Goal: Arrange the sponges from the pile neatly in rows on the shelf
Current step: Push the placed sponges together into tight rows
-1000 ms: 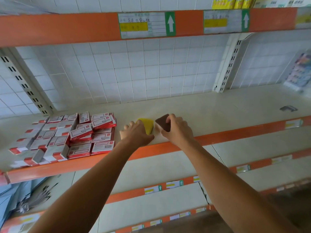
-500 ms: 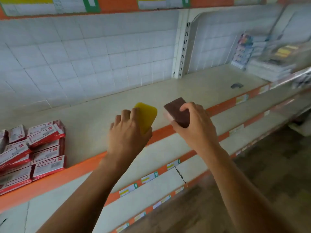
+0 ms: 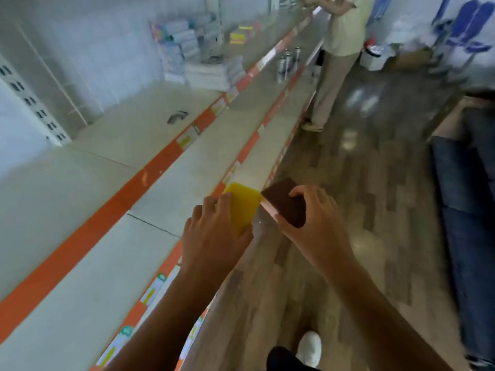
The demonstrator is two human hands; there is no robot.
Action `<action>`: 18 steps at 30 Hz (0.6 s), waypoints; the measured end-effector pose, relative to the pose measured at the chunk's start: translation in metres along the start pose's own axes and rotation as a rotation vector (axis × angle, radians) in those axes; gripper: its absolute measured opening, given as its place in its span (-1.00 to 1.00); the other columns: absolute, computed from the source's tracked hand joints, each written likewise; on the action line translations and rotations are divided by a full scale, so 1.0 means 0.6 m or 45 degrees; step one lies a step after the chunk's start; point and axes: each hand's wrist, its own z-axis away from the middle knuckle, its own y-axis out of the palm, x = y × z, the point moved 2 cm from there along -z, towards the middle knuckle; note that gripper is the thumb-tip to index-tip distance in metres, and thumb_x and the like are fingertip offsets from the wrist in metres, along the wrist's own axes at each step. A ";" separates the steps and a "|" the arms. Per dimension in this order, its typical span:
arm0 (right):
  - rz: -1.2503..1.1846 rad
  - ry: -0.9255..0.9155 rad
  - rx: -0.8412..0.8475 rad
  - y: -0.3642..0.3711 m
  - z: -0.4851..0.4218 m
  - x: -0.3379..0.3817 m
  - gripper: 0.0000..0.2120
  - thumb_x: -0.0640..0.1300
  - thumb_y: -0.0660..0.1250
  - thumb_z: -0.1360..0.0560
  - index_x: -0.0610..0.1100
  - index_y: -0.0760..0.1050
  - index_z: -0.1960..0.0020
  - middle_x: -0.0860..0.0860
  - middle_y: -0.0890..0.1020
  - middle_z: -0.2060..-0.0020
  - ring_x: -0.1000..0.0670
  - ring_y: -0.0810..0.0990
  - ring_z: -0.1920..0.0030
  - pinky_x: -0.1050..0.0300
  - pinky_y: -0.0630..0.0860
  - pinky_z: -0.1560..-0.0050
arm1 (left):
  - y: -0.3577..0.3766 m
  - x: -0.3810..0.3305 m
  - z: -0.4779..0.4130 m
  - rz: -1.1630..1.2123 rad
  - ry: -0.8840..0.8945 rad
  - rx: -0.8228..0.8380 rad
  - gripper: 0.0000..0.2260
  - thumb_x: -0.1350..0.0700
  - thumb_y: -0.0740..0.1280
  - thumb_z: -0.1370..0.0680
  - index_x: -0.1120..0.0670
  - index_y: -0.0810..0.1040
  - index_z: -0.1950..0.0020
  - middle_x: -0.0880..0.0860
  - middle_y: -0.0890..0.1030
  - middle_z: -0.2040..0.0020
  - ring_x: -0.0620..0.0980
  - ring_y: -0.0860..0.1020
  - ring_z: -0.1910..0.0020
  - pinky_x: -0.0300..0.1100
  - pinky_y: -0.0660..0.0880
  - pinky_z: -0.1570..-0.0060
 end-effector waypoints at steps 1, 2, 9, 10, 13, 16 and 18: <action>0.014 0.041 -0.033 -0.018 -0.009 -0.035 -0.47 0.14 0.48 -0.40 -0.05 0.43 -0.26 -0.01 0.53 -0.18 0.01 0.47 -0.11 0.23 0.38 0.04 | 0.017 -0.035 -0.019 -0.003 0.043 0.022 -0.40 -0.26 0.24 -0.48 -0.03 0.24 -0.44 0.06 0.40 -0.35 0.13 0.42 -0.27 0.01 0.42 -0.16; 0.029 0.086 -0.061 -0.036 -0.019 -0.070 -0.48 0.12 0.49 -0.39 -0.06 0.45 -0.24 -0.02 0.54 -0.16 -0.02 0.50 -0.10 0.22 0.37 0.04 | 0.034 -0.069 -0.038 -0.008 0.084 0.040 -0.38 -0.29 0.21 -0.47 -0.03 0.25 -0.44 0.06 0.41 -0.35 0.13 0.42 -0.27 0.00 0.41 -0.16; 0.101 0.367 -0.138 -0.157 -0.089 -0.291 -0.50 0.15 0.44 -0.42 0.05 0.38 -0.28 0.04 0.47 -0.23 -0.01 0.49 -0.13 0.14 0.49 -0.01 | 0.145 -0.294 -0.166 0.046 0.305 0.105 -0.30 -0.44 0.13 -0.44 -0.02 0.28 -0.42 0.06 0.46 -0.32 0.12 0.48 -0.22 0.02 0.45 -0.11; 0.121 0.407 -0.151 -0.172 -0.096 -0.315 -0.50 0.18 0.43 -0.43 0.08 0.36 -0.28 0.07 0.46 -0.24 0.01 0.48 -0.14 0.14 0.51 -0.03 | 0.160 -0.318 -0.179 0.059 0.324 0.124 -0.27 -0.47 0.13 -0.42 -0.03 0.26 -0.42 0.05 0.46 -0.33 0.11 0.48 -0.23 0.03 0.46 -0.13; 0.152 0.545 -0.209 -0.219 -0.118 -0.394 -0.50 0.22 0.40 -0.43 0.16 0.30 -0.27 0.11 0.44 -0.24 0.08 0.48 -0.11 0.15 0.52 -0.01 | 0.202 -0.401 -0.223 0.112 0.380 0.185 -0.15 -0.55 -0.01 -0.32 -0.03 0.26 -0.43 0.06 0.45 -0.35 0.12 0.48 -0.26 0.05 0.44 -0.20; 0.102 0.640 -0.255 -0.243 -0.137 -0.454 -0.49 0.21 0.41 -0.42 0.20 0.26 -0.27 0.10 0.44 -0.24 0.07 0.47 -0.13 0.06 0.57 -0.04 | 0.232 -0.464 -0.265 0.167 0.457 0.180 -0.14 -0.55 -0.05 -0.33 0.02 0.34 -0.38 0.08 0.51 -0.28 0.13 0.52 -0.18 0.06 0.47 -0.13; 0.092 0.689 -0.271 -0.247 -0.156 -0.486 -0.47 0.20 0.42 -0.41 0.23 0.23 -0.26 0.10 0.44 -0.24 0.07 0.46 -0.16 0.05 0.56 -0.07 | 0.254 -0.497 -0.300 0.176 0.486 0.210 -0.19 -0.49 0.04 -0.36 0.04 0.34 -0.39 0.09 0.50 -0.28 0.13 0.53 -0.17 0.00 0.46 -0.11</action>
